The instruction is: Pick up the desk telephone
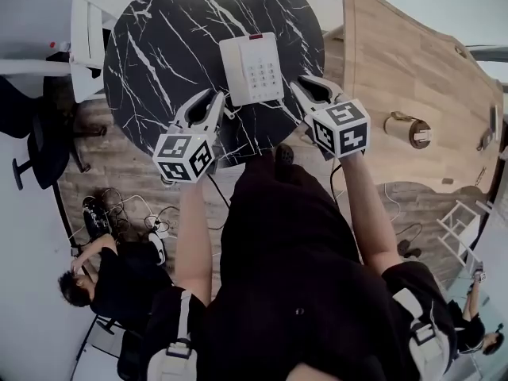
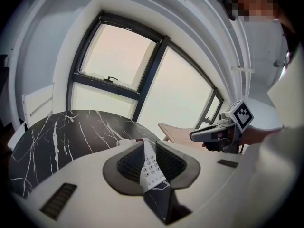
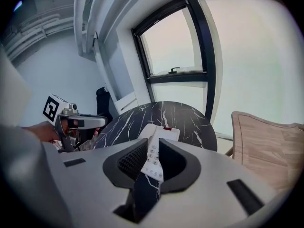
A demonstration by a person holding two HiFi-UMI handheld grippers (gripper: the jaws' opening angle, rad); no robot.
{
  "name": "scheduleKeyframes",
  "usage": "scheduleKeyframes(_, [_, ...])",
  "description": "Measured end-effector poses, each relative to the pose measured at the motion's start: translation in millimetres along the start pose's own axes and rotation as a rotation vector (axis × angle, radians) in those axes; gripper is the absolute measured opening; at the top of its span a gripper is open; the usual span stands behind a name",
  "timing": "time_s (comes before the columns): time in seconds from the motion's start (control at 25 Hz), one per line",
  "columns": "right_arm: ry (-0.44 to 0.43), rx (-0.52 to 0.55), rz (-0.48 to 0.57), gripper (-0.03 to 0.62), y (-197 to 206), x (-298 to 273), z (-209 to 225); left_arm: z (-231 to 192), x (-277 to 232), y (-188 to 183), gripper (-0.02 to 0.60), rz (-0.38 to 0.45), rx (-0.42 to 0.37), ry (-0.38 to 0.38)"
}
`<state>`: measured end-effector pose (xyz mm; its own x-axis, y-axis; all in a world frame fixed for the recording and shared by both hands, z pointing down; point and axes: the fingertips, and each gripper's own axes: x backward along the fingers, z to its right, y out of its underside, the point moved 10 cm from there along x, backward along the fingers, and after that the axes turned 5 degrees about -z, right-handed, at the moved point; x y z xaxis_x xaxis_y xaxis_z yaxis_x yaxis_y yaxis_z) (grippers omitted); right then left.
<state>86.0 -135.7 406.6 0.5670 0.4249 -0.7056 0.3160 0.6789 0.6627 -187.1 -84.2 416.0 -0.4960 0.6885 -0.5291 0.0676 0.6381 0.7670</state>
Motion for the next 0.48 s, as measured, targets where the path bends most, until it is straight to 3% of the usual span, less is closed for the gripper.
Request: scheduleKeyframes(0.48, [0.025, -0.081, -0.101, 0.202, 13, -54, 4, -38, -50, 18, 0.147, -0.125, 0.031, 0.103])
